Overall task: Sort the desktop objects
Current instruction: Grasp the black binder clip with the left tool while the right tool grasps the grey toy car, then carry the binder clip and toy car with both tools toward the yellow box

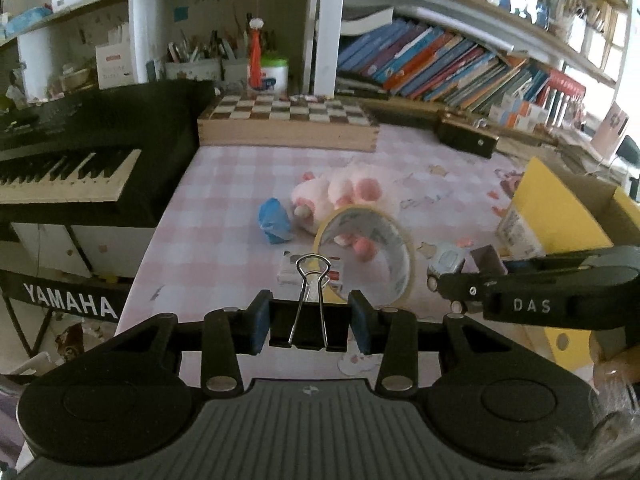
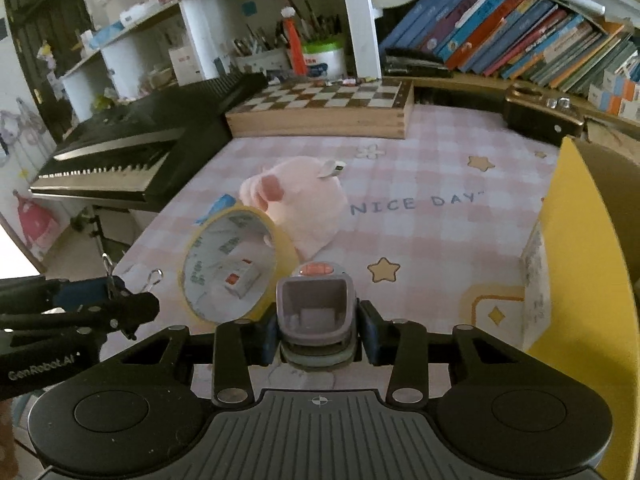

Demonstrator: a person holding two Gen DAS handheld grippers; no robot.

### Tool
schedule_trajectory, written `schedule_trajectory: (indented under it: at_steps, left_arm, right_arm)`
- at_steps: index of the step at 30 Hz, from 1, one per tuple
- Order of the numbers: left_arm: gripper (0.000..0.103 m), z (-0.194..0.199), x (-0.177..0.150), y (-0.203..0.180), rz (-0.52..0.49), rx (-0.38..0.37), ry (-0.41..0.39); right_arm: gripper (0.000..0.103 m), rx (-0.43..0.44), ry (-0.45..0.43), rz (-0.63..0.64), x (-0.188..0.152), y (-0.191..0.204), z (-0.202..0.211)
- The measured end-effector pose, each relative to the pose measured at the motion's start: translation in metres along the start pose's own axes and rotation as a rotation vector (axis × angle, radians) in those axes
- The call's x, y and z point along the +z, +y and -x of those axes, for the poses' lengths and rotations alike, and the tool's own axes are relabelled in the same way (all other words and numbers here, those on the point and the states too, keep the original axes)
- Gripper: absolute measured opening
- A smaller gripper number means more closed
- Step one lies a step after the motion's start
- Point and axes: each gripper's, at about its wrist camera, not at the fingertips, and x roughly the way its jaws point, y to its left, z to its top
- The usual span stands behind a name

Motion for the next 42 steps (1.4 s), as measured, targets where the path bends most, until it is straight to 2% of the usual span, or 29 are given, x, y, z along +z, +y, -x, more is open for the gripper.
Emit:
schedule_trajectory:
  at_steps: [15,31,42]
  left_arm:
    - [0.038,0.068,-0.029,-0.001,0.044,-0.062,-0.063]
    - [0.038,0.131,-0.071,-0.012,-0.030,-0.158,-0.091]
    - [0.038,0.159,-0.101,-0.029,-0.126,-0.259,-0.060]
  right_arm:
    - [0.040,0.001,-0.019,0.000,-0.036,0.022,0.058]
    - [0.040,-0.049,-0.062,-0.047,-0.087,0.047,0.116]
    - [0.040,-0.106,-0.071,-0.160,-0.135,0.051,0.152]
